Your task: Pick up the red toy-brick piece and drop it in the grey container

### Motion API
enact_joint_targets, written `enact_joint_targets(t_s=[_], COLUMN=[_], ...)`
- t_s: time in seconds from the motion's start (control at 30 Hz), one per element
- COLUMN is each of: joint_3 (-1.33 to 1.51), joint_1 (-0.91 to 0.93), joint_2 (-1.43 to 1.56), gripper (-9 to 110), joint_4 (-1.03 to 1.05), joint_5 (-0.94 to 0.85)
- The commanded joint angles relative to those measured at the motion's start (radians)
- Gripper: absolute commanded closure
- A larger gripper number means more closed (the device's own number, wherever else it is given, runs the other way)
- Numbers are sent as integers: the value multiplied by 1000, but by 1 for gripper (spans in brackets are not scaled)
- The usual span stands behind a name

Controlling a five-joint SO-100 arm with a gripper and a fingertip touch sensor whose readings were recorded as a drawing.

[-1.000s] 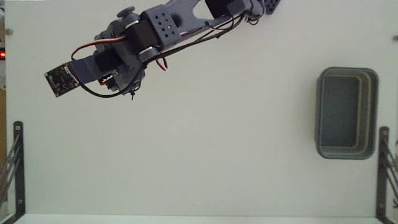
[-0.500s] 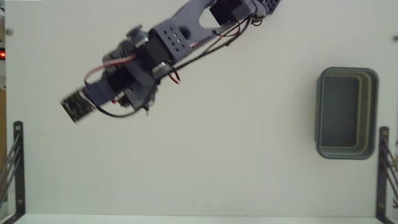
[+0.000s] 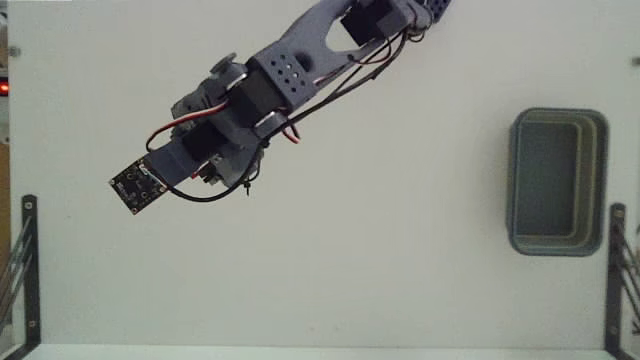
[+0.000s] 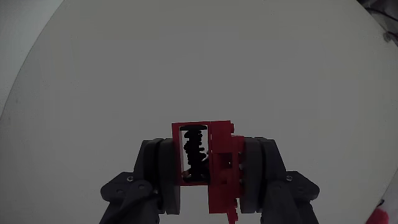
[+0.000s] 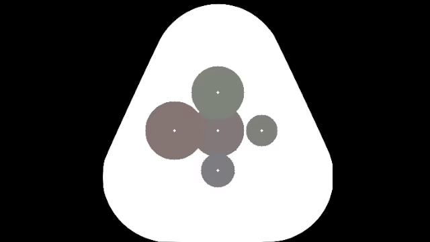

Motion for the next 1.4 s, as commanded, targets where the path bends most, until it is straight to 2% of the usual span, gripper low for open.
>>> enact_joint_targets(t_s=[0.0,0.53,1.37], joint_3=[-34,65,326], joint_1=[-22,-253,-862], joint_2=[41,103,266], gripper=[55,55,55], joint_4=[6,-31,-128], joint_5=[2,2,2])
